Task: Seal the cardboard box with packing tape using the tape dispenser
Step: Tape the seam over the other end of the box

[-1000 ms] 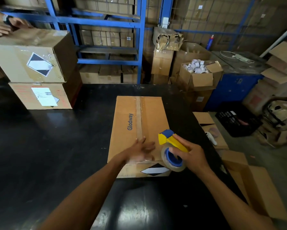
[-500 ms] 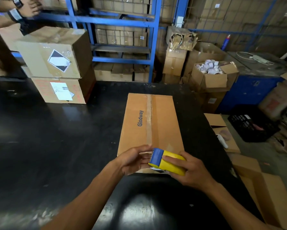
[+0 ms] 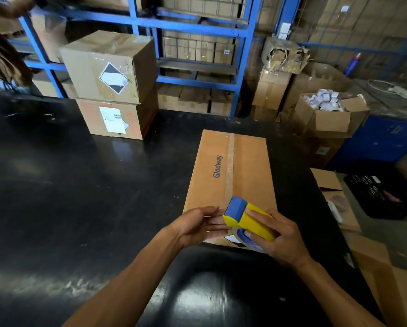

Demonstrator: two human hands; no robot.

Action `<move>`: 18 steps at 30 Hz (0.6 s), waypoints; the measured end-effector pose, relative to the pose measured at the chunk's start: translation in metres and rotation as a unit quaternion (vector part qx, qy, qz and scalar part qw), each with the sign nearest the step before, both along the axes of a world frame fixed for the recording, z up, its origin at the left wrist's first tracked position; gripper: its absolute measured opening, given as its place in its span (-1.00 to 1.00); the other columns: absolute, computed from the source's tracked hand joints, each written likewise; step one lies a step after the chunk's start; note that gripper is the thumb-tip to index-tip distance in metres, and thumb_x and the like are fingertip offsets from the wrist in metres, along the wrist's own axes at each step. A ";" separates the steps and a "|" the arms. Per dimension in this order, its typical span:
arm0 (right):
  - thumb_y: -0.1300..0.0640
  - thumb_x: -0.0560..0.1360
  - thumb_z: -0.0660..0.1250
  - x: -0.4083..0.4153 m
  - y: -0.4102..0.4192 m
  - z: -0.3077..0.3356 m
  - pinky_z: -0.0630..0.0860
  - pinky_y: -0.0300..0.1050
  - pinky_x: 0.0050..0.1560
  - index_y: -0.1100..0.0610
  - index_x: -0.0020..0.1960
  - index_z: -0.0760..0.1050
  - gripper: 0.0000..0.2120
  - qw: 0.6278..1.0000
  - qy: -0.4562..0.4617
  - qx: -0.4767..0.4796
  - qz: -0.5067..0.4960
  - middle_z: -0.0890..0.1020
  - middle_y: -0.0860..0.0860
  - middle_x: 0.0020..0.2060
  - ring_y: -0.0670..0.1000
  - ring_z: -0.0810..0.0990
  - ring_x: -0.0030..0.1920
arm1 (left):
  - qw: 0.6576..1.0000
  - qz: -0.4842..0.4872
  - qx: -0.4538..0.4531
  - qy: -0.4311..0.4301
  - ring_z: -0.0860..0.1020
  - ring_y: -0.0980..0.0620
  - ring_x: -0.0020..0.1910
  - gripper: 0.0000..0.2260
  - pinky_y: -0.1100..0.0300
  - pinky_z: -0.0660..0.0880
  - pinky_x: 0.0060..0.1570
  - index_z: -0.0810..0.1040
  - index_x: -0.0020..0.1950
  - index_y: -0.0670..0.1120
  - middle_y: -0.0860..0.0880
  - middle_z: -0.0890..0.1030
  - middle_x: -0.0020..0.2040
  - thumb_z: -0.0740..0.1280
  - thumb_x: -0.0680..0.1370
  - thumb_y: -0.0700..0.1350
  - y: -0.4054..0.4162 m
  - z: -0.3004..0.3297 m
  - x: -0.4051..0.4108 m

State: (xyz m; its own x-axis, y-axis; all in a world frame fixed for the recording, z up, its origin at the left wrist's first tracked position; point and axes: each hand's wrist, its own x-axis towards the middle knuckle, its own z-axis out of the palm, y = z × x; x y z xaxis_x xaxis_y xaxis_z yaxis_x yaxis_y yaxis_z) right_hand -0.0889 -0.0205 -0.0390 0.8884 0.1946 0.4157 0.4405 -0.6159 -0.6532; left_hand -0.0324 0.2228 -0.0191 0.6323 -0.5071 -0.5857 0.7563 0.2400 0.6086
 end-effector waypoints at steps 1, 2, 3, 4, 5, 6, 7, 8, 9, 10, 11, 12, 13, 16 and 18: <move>-0.20 0.42 0.46 0.000 -0.001 -0.001 0.57 -0.08 -0.15 -0.24 0.37 0.46 -0.47 1.000 0.013 0.001 -0.002 0.55 0.03 0.06 -0.02 0.58 -0.02 | 1.000 0.009 -0.008 0.010 0.69 -0.13 -0.03 -0.73 0.01 0.64 0.03 0.66 0.09 -0.22 -0.24 0.70 0.00 0.19 0.68 -0.13 0.001 0.001 0.001; -0.21 0.42 0.46 0.000 -0.001 -0.001 0.57 -0.10 -0.13 -0.24 0.36 0.46 -0.47 1.000 0.027 0.005 -0.005 0.55 0.03 0.07 -0.03 0.58 -0.01 | 1.000 0.012 -0.016 0.013 0.69 -0.13 -0.04 -0.76 0.02 0.65 0.00 0.63 0.12 -0.23 -0.24 0.70 -0.01 0.19 0.67 -0.17 0.003 0.002 0.001; -0.20 0.41 0.47 0.000 -0.001 0.000 0.57 -0.14 -0.10 -0.25 0.36 0.47 -0.47 0.999 0.046 0.017 -0.014 0.56 0.01 0.08 -0.04 0.58 0.01 | 1.000 0.008 -0.022 0.003 0.68 -0.13 -0.03 -0.77 0.04 0.65 0.01 0.62 0.14 -0.23 -0.23 0.70 0.00 0.19 0.65 -0.22 0.005 0.002 0.002; -0.17 0.40 0.50 0.000 0.001 0.002 0.57 -0.17 -0.06 -0.25 0.34 0.49 -0.48 0.996 0.078 0.048 -0.026 0.58 -0.01 0.09 -0.05 0.59 0.03 | 0.999 -0.004 -0.026 -0.019 0.68 -0.11 -0.01 -0.77 0.06 0.64 0.03 0.63 0.15 -0.22 -0.21 0.70 0.02 0.19 0.64 -0.26 0.006 0.003 0.002; -0.11 0.38 0.54 0.000 0.004 0.006 0.57 -0.19 -0.01 -0.23 0.31 0.52 -0.48 0.987 0.122 0.102 -0.035 0.61 -0.04 0.11 -0.07 0.61 0.06 | 0.998 -0.020 -0.030 -0.049 0.67 -0.10 0.03 -0.75 0.08 0.63 0.06 0.63 0.18 -0.20 -0.19 0.70 0.06 0.20 0.62 -0.29 0.005 0.004 0.002; -0.03 0.36 0.56 0.001 0.008 0.009 0.58 -0.20 0.03 -0.19 0.29 0.55 -0.49 0.970 0.168 0.168 -0.039 0.64 -0.07 0.13 -0.09 0.62 0.10 | 0.995 -0.033 -0.033 -0.084 0.65 -0.10 0.09 -0.73 0.10 0.61 0.09 0.62 0.24 -0.20 -0.18 0.69 0.12 0.23 0.60 -0.32 0.003 0.005 0.003; 0.07 0.36 0.56 0.003 0.011 0.012 0.59 -0.19 0.04 -0.12 0.26 0.58 -0.51 0.951 0.203 0.229 -0.044 0.66 -0.07 0.15 -0.09 0.63 0.12 | 0.991 -0.040 -0.029 -0.125 0.64 -0.12 0.15 -0.70 0.11 0.59 0.12 0.59 0.29 -0.19 -0.17 0.67 0.19 0.27 0.58 -0.34 0.000 0.005 0.003; 0.15 0.38 0.55 0.006 0.014 0.016 0.59 -0.20 0.03 -0.07 0.25 0.59 -0.54 0.934 0.221 0.275 -0.056 0.67 -0.07 0.15 -0.09 0.64 0.12 | 0.984 -0.038 -0.016 -0.171 0.63 -0.13 0.18 -0.66 0.10 0.58 0.14 0.57 0.32 -0.20 -0.17 0.66 0.21 0.33 0.55 -0.35 -0.004 0.004 0.005; 0.20 0.39 0.53 0.009 0.016 0.019 0.58 -0.20 0.03 -0.04 0.24 0.59 -0.56 0.923 0.230 0.301 -0.073 0.68 -0.06 0.14 -0.09 0.65 0.11 | 0.976 -0.027 0.010 -0.216 0.63 -0.11 0.17 -0.64 0.10 0.58 0.15 0.57 0.32 -0.21 -0.16 0.66 0.20 0.37 0.52 -0.37 -0.009 0.003 0.006; 0.20 0.41 0.52 0.012 0.018 0.023 0.57 -0.20 0.04 -0.06 0.23 0.59 -0.57 0.914 0.236 0.318 -0.086 0.68 -0.08 0.12 -0.10 0.65 0.11 | 0.966 -0.013 0.044 -0.256 0.65 -0.07 0.11 -0.62 0.11 0.58 0.14 0.57 0.31 -0.22 -0.13 0.68 0.17 0.41 0.50 -0.39 -0.014 0.004 0.007; 0.18 0.41 0.51 0.016 0.018 0.025 0.56 -0.18 0.08 -0.09 0.22 0.59 -0.58 0.908 0.239 0.330 -0.097 0.69 -0.10 0.10 -0.10 0.64 0.12 | 0.955 0.001 0.076 -0.288 0.66 -0.01 0.04 -0.62 0.13 0.58 0.12 0.59 0.29 -0.22 -0.11 0.69 0.13 0.44 0.48 -0.39 -0.019 0.006 0.009; 0.15 0.41 0.51 0.018 0.018 0.028 0.54 -0.15 0.12 -0.10 0.23 0.59 -0.58 0.902 0.244 0.341 -0.103 0.69 -0.10 0.10 -0.09 0.64 0.13 | 0.943 0.013 0.100 -0.317 0.65 0.03 0.00 -0.64 0.14 0.58 0.12 0.61 0.26 -0.21 -0.09 0.70 0.10 0.47 0.47 -0.36 -0.024 0.009 0.010; 0.12 0.40 0.51 0.021 0.018 0.031 0.53 -0.11 0.14 -0.08 0.24 0.59 -0.58 0.897 0.251 0.348 -0.103 0.70 -0.09 0.09 -0.07 0.64 0.13 | 0.931 0.025 0.122 -0.342 0.65 0.07 -0.03 -0.67 0.17 0.57 0.11 0.64 0.21 -0.18 -0.05 0.71 0.06 0.50 0.46 -0.31 -0.026 0.011 0.012; 0.07 0.42 0.47 0.025 0.016 0.041 0.55 -0.05 0.09 -0.07 0.25 0.59 -0.61 0.887 0.265 0.364 -0.099 0.71 -0.04 0.04 -0.02 0.67 0.08 | 0.903 0.049 0.159 -0.396 0.61 0.17 -0.14 -0.75 0.30 0.55 0.00 0.69 0.10 -0.14 0.06 0.70 -0.04 0.55 0.44 -0.19 -0.030 0.018 0.020; 0.00 0.41 0.47 0.028 0.013 0.045 0.55 0.01 0.03 -0.11 0.22 0.62 -0.63 0.881 0.273 0.374 -0.094 0.72 0.01 -0.07 0.06 0.66 -0.03 | 0.892 0.051 0.148 -0.423 0.61 0.15 -0.17 -0.77 0.27 0.57 -0.02 0.70 0.08 -0.16 0.04 0.71 -0.06 0.54 0.44 -0.19 -0.031 0.022 0.024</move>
State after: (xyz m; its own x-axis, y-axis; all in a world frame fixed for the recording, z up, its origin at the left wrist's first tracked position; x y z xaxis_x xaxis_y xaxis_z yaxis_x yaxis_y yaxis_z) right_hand -0.0613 -0.0071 0.0056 0.9831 -0.1238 -0.1347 -0.1296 0.0479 -0.9904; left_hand -0.0083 0.1919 0.0031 0.9456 -0.3244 0.0243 -0.0208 0.0143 0.9997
